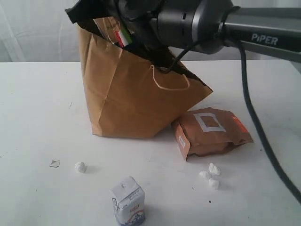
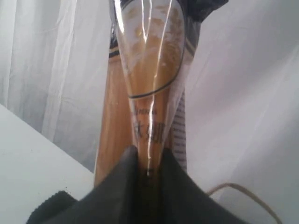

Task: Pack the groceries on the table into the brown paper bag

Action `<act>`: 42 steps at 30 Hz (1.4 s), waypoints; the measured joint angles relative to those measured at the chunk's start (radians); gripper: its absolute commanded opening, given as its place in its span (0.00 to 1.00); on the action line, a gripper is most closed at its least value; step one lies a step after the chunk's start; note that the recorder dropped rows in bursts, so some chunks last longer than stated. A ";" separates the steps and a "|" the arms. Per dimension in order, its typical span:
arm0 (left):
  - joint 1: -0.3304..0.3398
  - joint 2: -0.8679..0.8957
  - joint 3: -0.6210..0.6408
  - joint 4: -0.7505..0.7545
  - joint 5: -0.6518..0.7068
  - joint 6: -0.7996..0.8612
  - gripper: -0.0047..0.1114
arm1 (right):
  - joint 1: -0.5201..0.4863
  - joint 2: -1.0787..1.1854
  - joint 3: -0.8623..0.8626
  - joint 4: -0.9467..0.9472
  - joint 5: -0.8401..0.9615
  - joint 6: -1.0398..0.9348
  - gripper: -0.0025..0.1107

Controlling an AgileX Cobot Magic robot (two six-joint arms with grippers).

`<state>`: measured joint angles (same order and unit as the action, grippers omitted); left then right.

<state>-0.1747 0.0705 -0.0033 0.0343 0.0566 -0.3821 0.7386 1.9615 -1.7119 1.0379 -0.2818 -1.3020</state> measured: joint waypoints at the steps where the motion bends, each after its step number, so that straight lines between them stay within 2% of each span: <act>1: 0.000 0.000 0.000 0.000 0.000 0.000 0.04 | 0.000 0.008 0.000 -0.007 -0.012 0.000 0.02; 25: 0.000 0.000 0.000 0.000 0.000 0.000 0.04 | 0.000 0.151 0.000 -0.051 -0.056 0.004 0.03; 28: 0.000 0.000 0.000 0.000 0.000 0.000 0.04 | 0.000 0.154 0.000 -0.051 -0.063 0.004 0.10; 30: 0.000 0.000 0.000 0.000 0.000 0.000 0.04 | 0.000 0.155 -0.002 -0.051 -0.062 0.005 0.18; 34: 0.000 0.000 0.000 0.000 0.000 0.000 0.04 | 0.000 0.157 -0.002 -0.051 -0.062 0.032 0.45; 37: 0.000 0.000 0.000 0.000 0.000 0.000 0.04 | 0.000 0.157 -0.003 -0.053 -0.067 0.041 0.61; 42: 0.000 0.000 0.000 0.000 0.000 0.000 0.04 | 0.000 0.157 -0.010 -0.054 -0.074 0.045 0.64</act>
<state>-0.1747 0.0705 -0.0033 0.0343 0.0566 -0.3821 0.7386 2.1188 -1.7217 0.9842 -0.3555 -1.2568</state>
